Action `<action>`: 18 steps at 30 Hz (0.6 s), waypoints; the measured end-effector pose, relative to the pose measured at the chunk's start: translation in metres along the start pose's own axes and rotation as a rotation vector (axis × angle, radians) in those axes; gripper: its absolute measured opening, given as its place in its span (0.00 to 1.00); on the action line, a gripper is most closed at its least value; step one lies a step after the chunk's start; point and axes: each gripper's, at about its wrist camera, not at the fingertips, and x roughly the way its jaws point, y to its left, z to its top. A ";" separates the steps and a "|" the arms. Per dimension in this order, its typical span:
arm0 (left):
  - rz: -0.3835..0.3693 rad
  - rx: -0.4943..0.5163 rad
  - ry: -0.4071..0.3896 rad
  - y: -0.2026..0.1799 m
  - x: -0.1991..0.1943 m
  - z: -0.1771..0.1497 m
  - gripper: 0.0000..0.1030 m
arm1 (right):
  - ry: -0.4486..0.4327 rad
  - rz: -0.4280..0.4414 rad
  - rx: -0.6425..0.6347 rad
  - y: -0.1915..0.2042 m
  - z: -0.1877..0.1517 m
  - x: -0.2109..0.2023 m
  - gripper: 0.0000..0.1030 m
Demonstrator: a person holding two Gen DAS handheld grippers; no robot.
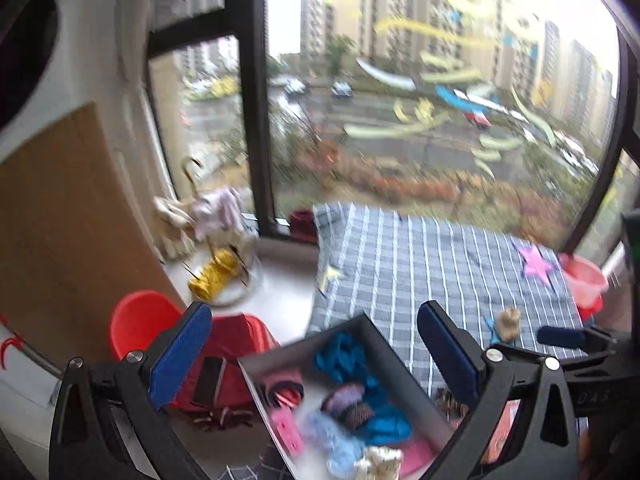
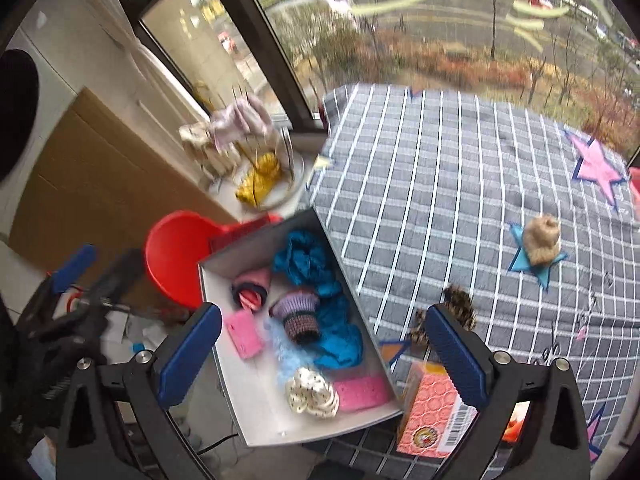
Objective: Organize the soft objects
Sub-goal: 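Move both grippers back over the mattress toward the remaining items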
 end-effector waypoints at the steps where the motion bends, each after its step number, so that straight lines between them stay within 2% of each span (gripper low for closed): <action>1: 0.049 -0.039 -0.013 0.001 -0.002 0.000 1.00 | -0.043 -0.009 -0.006 -0.001 0.002 -0.011 1.00; 3: 0.092 -0.090 0.025 0.001 0.007 -0.002 1.00 | -0.106 -0.017 -0.004 -0.005 0.005 -0.029 1.00; 6: 0.008 0.050 0.177 -0.021 0.036 -0.009 1.00 | -0.158 -0.044 0.042 -0.023 0.010 -0.049 1.00; 8: -0.047 0.092 0.226 -0.037 0.043 -0.014 1.00 | -0.167 -0.083 0.085 -0.043 0.012 -0.058 1.00; 11: -0.208 0.103 0.373 -0.067 0.064 -0.017 1.00 | -0.152 -0.143 0.155 -0.077 0.012 -0.064 1.00; 13: -0.278 0.108 0.481 -0.090 0.083 -0.019 1.00 | -0.127 -0.173 0.218 -0.104 0.008 -0.064 1.00; 15: -0.315 0.146 0.571 -0.117 0.104 -0.020 1.00 | -0.093 -0.184 0.283 -0.131 0.001 -0.063 1.00; 18: -0.325 0.226 0.677 -0.159 0.136 -0.025 1.00 | -0.035 -0.199 0.361 -0.169 -0.011 -0.056 1.00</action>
